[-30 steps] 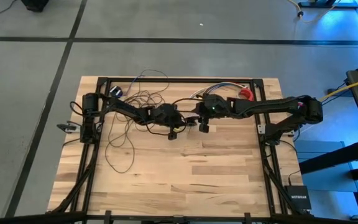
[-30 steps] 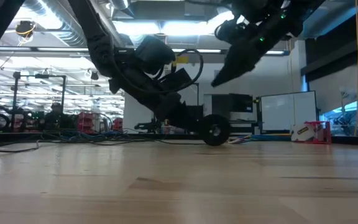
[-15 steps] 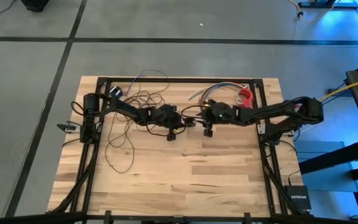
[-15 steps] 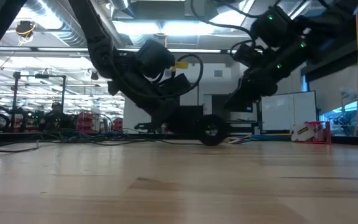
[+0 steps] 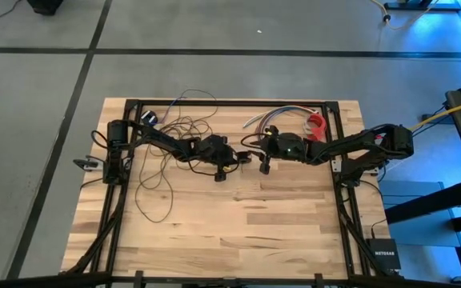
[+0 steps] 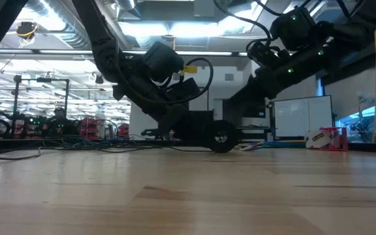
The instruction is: Coiling cords
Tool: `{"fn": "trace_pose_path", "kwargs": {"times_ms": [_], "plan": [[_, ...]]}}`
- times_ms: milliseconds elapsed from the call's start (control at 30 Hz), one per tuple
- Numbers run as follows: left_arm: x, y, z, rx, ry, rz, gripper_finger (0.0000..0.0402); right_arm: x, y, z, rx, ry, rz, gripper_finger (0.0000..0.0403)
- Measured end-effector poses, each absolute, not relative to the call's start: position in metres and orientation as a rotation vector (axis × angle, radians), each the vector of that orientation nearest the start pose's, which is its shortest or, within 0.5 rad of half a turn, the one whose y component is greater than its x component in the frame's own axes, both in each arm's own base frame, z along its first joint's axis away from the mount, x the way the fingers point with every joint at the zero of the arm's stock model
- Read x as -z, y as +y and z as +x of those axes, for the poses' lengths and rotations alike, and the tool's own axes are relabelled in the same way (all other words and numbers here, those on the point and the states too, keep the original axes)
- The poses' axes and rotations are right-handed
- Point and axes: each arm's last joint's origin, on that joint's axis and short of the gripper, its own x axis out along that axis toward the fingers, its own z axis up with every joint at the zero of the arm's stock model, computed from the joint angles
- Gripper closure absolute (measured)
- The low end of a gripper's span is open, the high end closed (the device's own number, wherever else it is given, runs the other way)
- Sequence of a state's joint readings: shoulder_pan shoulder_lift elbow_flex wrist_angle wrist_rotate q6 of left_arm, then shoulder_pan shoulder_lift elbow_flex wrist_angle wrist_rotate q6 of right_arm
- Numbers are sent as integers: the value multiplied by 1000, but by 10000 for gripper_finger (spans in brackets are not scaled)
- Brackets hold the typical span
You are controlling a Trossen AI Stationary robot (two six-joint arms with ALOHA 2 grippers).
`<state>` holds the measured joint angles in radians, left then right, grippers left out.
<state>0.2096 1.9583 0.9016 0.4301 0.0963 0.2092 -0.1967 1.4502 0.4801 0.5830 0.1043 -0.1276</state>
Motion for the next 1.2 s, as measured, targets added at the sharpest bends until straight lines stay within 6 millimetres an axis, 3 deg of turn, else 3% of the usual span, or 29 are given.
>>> {"fn": "trace_pose_path", "kwargs": {"times_ms": [1200], "plan": [[-108, 71, 364, -30, 620, 129, 398, -153, -55, 261, 269, 442, -106, 260]]}}
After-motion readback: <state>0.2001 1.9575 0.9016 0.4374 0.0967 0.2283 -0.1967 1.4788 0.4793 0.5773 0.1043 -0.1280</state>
